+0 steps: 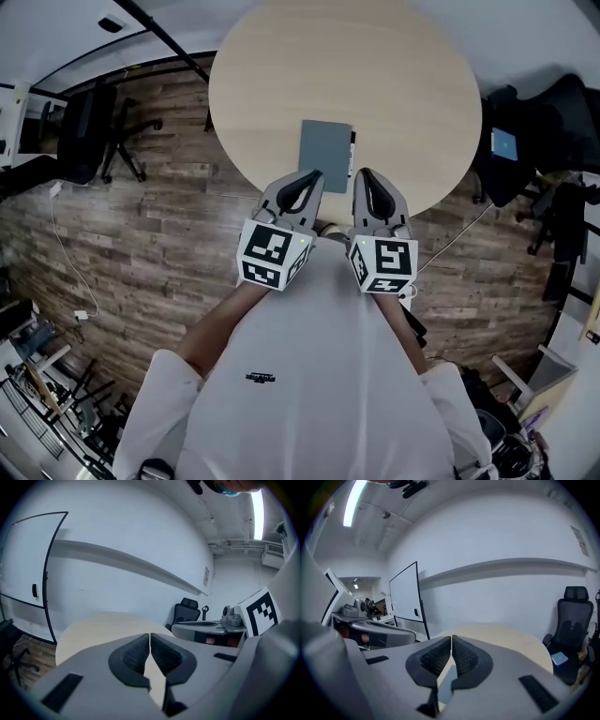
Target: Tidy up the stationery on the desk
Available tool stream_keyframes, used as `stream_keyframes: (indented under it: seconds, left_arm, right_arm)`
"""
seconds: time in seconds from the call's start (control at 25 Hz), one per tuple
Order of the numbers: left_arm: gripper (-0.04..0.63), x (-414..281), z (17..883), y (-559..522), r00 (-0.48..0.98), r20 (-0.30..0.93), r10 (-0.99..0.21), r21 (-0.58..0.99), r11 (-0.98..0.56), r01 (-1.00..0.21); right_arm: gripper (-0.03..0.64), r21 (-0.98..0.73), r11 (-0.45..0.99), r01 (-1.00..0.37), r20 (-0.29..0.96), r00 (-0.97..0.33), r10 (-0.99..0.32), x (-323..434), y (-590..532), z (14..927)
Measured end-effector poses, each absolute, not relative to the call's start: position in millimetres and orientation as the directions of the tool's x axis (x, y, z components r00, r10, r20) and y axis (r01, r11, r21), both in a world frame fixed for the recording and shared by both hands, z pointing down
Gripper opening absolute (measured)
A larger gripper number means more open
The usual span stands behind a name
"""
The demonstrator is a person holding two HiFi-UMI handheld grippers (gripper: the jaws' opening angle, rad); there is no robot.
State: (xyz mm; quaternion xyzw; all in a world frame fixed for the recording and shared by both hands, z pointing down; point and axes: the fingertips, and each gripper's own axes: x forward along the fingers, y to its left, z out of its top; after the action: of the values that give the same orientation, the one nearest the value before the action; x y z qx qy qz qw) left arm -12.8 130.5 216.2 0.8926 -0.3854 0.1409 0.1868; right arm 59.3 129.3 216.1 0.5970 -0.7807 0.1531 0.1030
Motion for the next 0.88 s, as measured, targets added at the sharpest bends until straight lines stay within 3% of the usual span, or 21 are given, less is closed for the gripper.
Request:
stream_keyframes:
  seconds: [0.88]
  left_arm:
    - [0.025,-18,237,133,0.663,0.420,-0.620,0.209,-0.645,-0.735]
  right_arm:
    - [0.035,-0.114,0.208,-0.971,0.374,-0.236,-0.897,61,132,236]
